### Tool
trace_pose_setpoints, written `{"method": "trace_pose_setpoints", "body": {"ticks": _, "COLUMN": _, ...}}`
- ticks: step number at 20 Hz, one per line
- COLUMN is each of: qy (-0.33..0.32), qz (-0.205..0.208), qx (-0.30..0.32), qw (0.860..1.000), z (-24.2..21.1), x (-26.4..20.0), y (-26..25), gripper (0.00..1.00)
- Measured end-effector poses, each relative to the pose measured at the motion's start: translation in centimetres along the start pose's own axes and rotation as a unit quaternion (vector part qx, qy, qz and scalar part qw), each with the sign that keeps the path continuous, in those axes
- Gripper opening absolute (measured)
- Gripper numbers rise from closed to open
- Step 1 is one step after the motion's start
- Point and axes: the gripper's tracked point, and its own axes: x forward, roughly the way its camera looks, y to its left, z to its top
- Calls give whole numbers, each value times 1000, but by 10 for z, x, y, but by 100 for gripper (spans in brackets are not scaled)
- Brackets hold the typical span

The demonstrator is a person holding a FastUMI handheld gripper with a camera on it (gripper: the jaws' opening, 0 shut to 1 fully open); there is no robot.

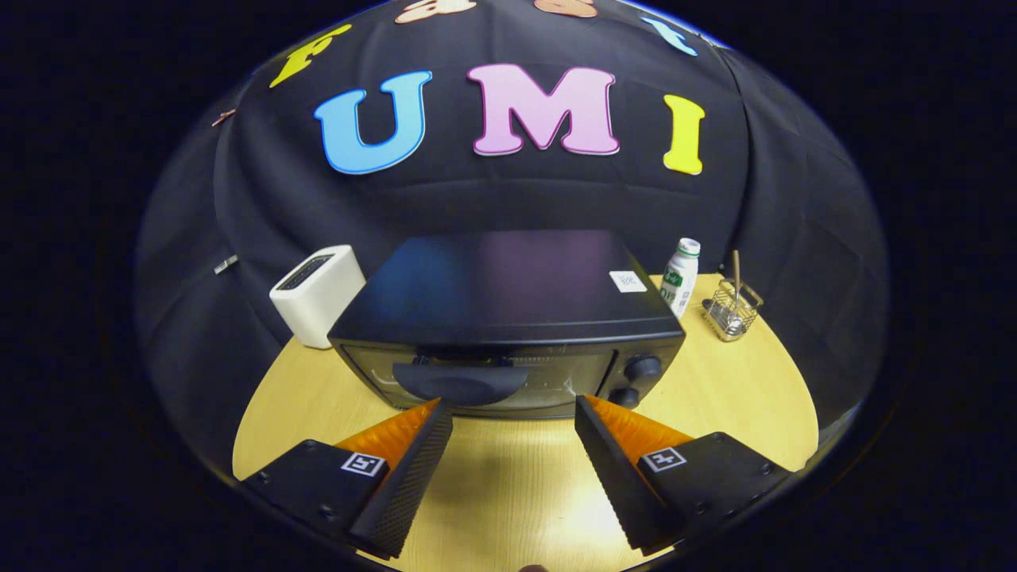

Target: Open the toaster oven, put the food inside, and close the toaster oven door.

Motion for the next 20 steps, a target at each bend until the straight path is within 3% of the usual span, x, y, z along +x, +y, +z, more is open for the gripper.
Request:
{"method": "trace_pose_setpoints", "body": {"ticks": 4, "qy": -86, "qz": -21, "qx": -15, "qw": 996, "z": 43, "x": -37, "y": -48, "gripper": 100}}
{"method": "trace_pose_setpoints", "body": {"ticks": 9, "qy": -190, "qz": -79, "qx": -17, "qw": 979, "z": 96, "x": -94, "y": -127, "gripper": 100}}
{"method": "trace_pose_setpoints", "body": {"ticks": 15, "qy": -236, "qz": -120, "qx": 19, "qw": 964, "z": 121, "x": -150, "y": -190, "gripper": 100}}
{"method": "trace_pose_setpoints", "body": {"ticks": 20, "qy": -243, "qz": -153, "qx": 21, "qw": 958, "z": 114, "x": -180, "y": -228, "gripper": 100}}
